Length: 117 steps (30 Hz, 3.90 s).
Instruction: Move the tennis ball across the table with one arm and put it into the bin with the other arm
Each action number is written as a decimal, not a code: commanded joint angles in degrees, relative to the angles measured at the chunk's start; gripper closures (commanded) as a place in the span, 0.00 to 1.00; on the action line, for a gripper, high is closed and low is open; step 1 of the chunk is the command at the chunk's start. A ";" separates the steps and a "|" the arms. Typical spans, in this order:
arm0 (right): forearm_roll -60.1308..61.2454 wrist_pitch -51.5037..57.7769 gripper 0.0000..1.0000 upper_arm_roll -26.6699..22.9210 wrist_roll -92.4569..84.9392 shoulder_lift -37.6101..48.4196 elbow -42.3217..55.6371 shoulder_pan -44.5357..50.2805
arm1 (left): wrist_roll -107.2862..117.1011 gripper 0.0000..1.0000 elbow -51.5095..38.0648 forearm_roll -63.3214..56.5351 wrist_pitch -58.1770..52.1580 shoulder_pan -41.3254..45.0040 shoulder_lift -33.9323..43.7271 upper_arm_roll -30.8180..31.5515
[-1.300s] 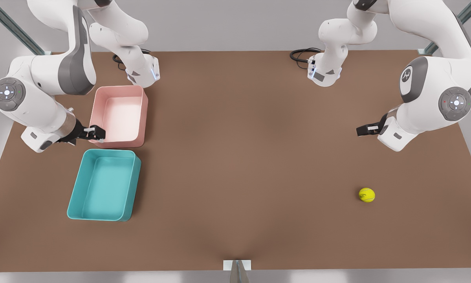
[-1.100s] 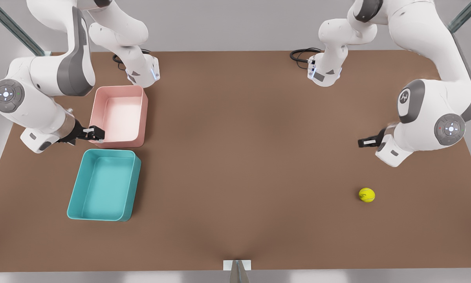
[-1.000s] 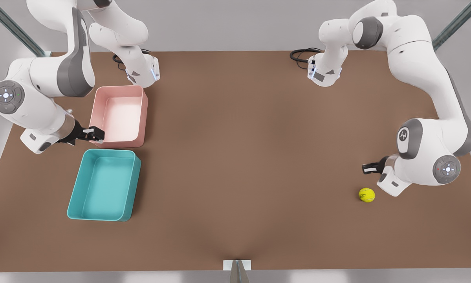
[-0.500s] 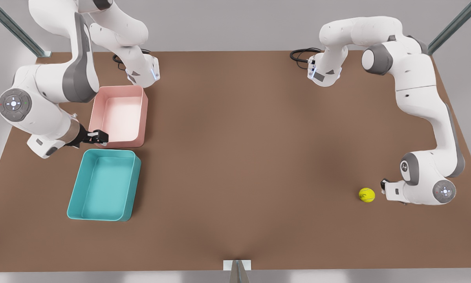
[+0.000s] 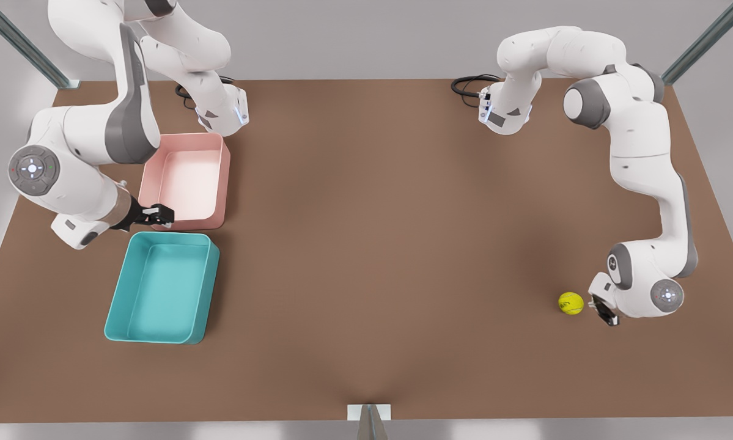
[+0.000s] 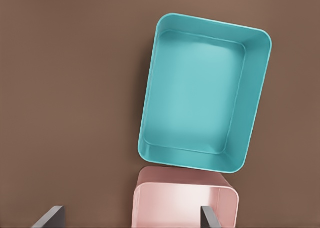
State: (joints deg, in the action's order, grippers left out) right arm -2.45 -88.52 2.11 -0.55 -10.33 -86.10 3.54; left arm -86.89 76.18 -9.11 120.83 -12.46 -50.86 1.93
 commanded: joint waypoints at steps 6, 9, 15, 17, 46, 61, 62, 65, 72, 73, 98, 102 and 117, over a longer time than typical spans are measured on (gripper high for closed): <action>-0.01 -0.07 0.00 0.00 -0.06 -0.04 -0.04 -0.02 | -16.30 0.79 0.11 -0.12 1.16 0.25 -0.82 -0.35; -0.01 -0.16 0.00 0.00 -0.06 -0.04 -0.13 -0.02 | -13.48 0.79 0.11 -0.11 1.34 0.77 -1.26 -0.35; -0.01 -0.69 0.00 0.00 -0.06 -0.30 -0.13 0.15 | 31.58 0.79 0.20 0.32 -3.84 16.68 1.47 2.64; -0.01 -0.86 0.00 0.00 -0.06 -0.30 -0.13 0.15 | 36.53 0.79 0.11 -0.03 -5.08 16.77 1.64 4.66; 0.87 -26.18 0.00 -0.44 -24.13 -35.10 17.89 8.94 | 97.96 0.00 0.20 12.19 -47.09 13.87 38.29 -1.31; 2.72 -29.60 0.00 -0.18 -84.26 -34.49 9.28 4.37 | 97.87 0.00 0.55 12.19 -45.95 13.78 38.21 -1.31; 2.81 -29.60 0.00 -0.35 -83.91 -33.87 8.40 4.11 | 97.87 0.00 0.64 12.19 -45.77 13.78 38.12 -1.31; 2.72 -31.89 0.00 -0.62 -81.36 -32.38 4.97 4.11 | 97.87 0.00 0.64 12.19 -45.77 14.04 38.12 -1.31; 2.19 -38.22 0.00 -0.88 -79.69 -31.06 0.31 3.93 | 97.17 0.00 0.64 12.28 -45.95 13.34 37.86 -1.31; 2.10 -38.74 0.00 -1.23 -79.69 -31.15 0.31 3.93 | 97.17 0.00 0.64 12.28 -45.77 13.25 37.85 -1.31; 2.28 -44.90 0.00 -2.28 -78.29 -32.73 -2.67 4.19 | 97.00 0.00 0.64 12.28 -45.42 12.99 37.33 -1.31; 2.10 -44.90 0.00 -2.28 -78.46 -33.52 -1.18 4.02 | 95.94 0.00 0.64 12.36 -44.81 12.20 37.06 -1.31; 2.19 -47.88 0.00 -2.90 -78.29 -36.07 -1.80 4.11 | 95.94 0.00 1.96 12.54 -44.72 12.29 37.06 -1.31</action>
State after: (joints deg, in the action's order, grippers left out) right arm -0.31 -135.55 -0.77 -77.32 -46.46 -87.89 7.62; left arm 9.09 78.11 3.45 76.00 -0.20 -13.87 0.61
